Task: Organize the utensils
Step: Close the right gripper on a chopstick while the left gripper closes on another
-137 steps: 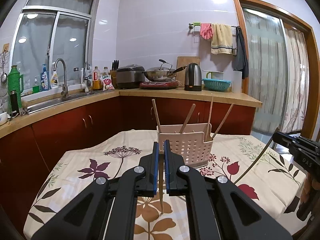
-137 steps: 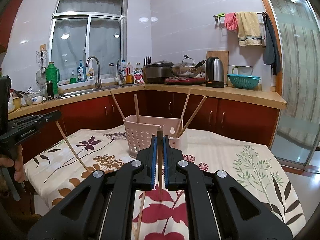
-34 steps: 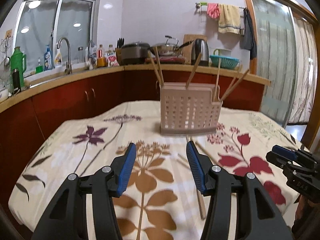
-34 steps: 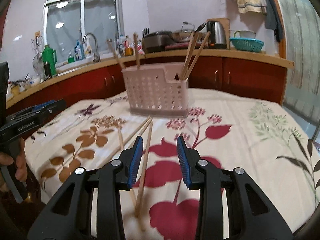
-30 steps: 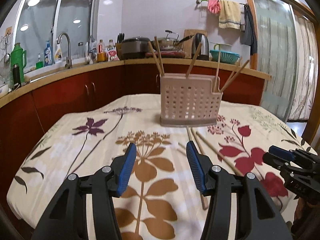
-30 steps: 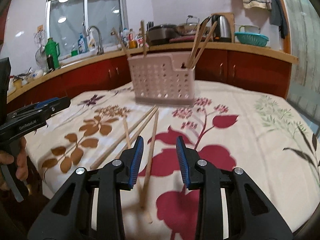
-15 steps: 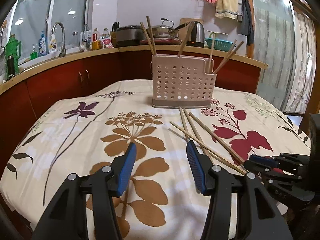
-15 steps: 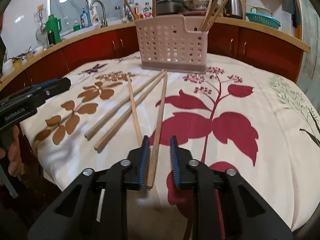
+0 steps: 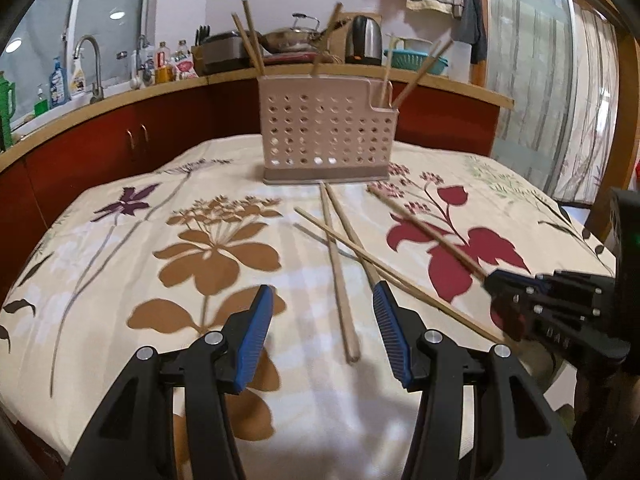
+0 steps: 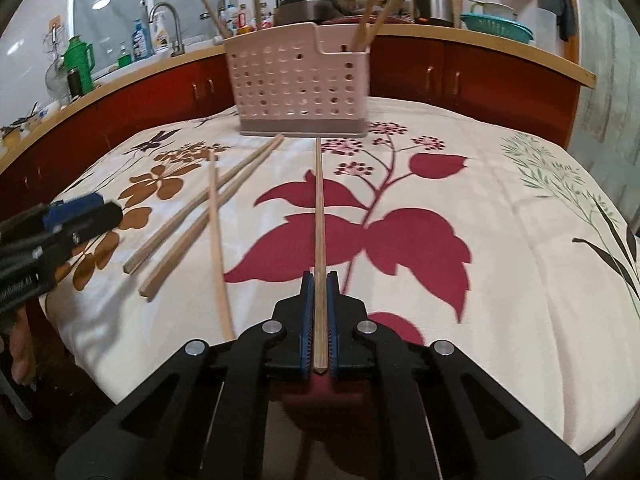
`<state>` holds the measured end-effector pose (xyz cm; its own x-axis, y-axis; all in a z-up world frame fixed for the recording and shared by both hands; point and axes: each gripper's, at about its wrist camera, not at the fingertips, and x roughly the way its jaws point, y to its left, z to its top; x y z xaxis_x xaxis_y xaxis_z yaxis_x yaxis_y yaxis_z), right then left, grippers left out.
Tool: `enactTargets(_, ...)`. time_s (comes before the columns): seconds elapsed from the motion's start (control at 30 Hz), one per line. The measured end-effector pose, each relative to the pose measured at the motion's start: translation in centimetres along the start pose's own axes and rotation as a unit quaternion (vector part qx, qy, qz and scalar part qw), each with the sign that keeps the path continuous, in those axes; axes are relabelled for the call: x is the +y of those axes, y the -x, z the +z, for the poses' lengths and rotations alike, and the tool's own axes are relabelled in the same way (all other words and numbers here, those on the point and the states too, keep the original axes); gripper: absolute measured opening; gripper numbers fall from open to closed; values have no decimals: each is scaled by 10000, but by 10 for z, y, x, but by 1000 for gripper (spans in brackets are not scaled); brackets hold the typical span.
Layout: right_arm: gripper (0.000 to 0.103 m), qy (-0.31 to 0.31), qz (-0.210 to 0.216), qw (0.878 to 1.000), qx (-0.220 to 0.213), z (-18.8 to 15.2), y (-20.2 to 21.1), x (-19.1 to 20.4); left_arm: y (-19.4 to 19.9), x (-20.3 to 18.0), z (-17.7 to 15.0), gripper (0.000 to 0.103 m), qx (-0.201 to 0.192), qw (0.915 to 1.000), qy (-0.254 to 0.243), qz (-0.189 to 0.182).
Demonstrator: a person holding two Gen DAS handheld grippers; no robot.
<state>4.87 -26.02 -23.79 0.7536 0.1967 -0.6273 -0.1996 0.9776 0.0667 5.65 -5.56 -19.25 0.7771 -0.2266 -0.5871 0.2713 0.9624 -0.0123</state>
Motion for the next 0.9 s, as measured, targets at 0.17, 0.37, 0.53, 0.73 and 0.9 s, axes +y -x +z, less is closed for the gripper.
enactTargets(0.17,7,-38,22,10000,-32,-1,0,-3,-12,-5,-9,43,278,9995,-99,-57)
enactTargets(0.37,7,-69,48,9999,-60,-2,1,-4,-19,-6,-17,33,429,9990,-155,-26)
enactTargets(0.53,7,-106,86,9999,-85,-3,2,-5,-19,-7,-19,14,379,9989,-286,49)
enactTargets(0.73,9,-42,126,9999,-110,-8,7,-6,-16,-7,-21,7,340,9986,-402,85)
enactTargets(0.9,9,80,73,9998,-139,-12,11,-5,-13,1,-22,7,336,9987,-347,140)
